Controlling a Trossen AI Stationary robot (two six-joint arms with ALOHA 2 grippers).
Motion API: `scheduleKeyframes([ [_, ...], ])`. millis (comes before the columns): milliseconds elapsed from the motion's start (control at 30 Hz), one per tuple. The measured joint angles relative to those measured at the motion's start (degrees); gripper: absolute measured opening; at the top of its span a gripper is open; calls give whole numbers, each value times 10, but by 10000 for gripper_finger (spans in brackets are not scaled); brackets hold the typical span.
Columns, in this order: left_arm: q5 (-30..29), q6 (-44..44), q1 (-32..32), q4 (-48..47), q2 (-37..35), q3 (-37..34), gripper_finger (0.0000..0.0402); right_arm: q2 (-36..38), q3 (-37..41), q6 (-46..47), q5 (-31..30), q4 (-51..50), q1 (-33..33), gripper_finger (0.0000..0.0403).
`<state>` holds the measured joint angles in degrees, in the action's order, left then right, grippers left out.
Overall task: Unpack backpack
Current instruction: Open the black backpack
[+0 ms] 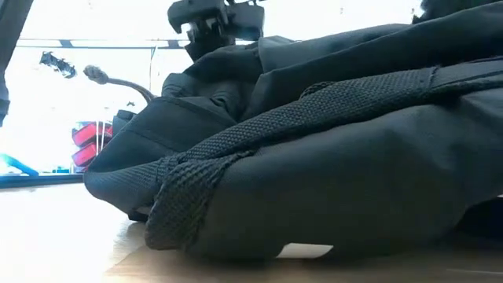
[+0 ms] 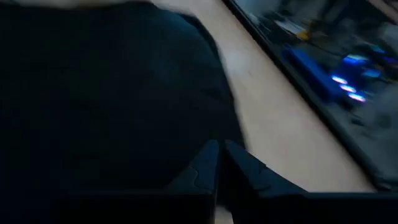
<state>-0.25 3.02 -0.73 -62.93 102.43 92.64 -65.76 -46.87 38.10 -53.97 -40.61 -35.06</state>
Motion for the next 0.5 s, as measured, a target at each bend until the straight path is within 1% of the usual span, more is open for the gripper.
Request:
scheduleKeyframes([
  [67,-16,-7,-12,2,-23,-3,131,7,0,-10,2,33,-31,0],
  [133,-44,-17,-31,13,-51,-16,131,4,0,-20,3,66,-59,0],
  [267,-94,-25,-72,105,-116,-72,131,-28,0,-38,8,118,-96,0],
  [400,-106,-53,-109,225,-156,-158,131,-90,0,-61,31,150,-96,2],
  [500,-120,-66,-139,273,-167,-227,131,-141,0,-92,32,203,-80,5],
])
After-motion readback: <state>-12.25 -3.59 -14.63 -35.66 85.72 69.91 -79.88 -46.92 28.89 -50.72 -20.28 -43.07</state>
